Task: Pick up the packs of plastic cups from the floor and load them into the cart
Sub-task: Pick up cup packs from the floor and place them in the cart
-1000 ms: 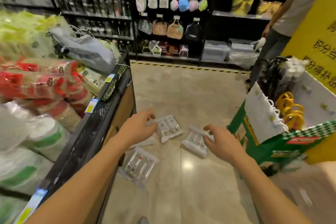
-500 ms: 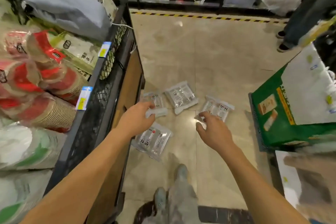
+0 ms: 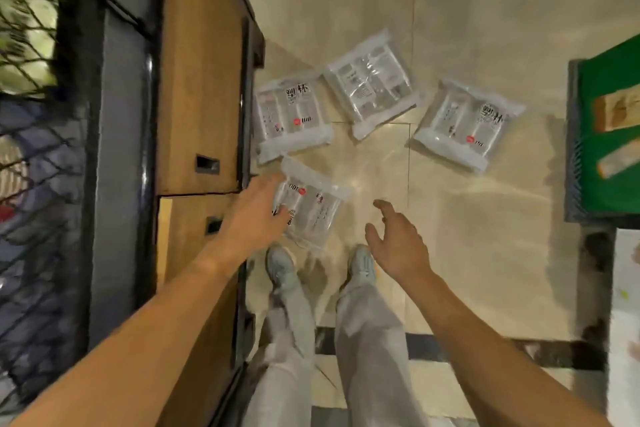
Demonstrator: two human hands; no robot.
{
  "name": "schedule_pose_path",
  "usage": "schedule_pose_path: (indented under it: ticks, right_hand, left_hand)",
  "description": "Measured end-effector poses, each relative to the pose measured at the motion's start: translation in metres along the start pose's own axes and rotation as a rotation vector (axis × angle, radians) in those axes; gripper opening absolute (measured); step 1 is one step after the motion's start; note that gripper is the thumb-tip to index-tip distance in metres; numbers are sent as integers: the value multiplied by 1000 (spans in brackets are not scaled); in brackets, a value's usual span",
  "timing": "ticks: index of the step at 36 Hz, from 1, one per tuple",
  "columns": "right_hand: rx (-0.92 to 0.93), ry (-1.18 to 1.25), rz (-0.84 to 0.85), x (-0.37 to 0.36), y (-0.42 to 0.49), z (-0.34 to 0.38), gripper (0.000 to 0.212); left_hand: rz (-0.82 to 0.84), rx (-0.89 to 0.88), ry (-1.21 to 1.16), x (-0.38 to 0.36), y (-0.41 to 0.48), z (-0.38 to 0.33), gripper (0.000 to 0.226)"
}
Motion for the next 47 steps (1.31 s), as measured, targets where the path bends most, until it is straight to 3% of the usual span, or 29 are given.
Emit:
schedule_pose_path:
  ticks: [9, 15, 21, 26, 34, 43, 47]
  right_hand:
    - [-37, 74, 114, -183, 89, -64, 57]
    - [-1, 96, 165, -289, 146, -122, 67]
    - [83, 169, 222, -368, 176, -160, 76]
    - [122, 327, 184, -392, 179, -168, 84]
    - [75, 365, -46, -295, 171, -125, 70]
    - [193, 350, -280, -38, 155, -24, 60]
    - [237, 337, -375, 98, 130, 23, 54]
  left_hand:
    - [51, 184, 89, -147, 120, 127, 66]
    - [125, 209, 176, -243, 178, 205, 74]
    - [163, 205, 89, -311, 203, 262, 81]
    - [73, 193, -122, -327, 203, 274, 78]
    - [-108, 196, -237, -268, 177, 206, 70]
    - [-306, 80, -370, -65, 155, 25, 67]
    - [-318, -36, -406, 45, 124, -68, 63]
Point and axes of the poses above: each hand's wrist, its own y-axis towards the middle knuckle, its own x-axis out of the back of the hand, z = x × y, the point moved 2 cm from there along y, towards the middle knuckle, and after that the axes turned 13 degrees about -z, right-handed, at the moved point
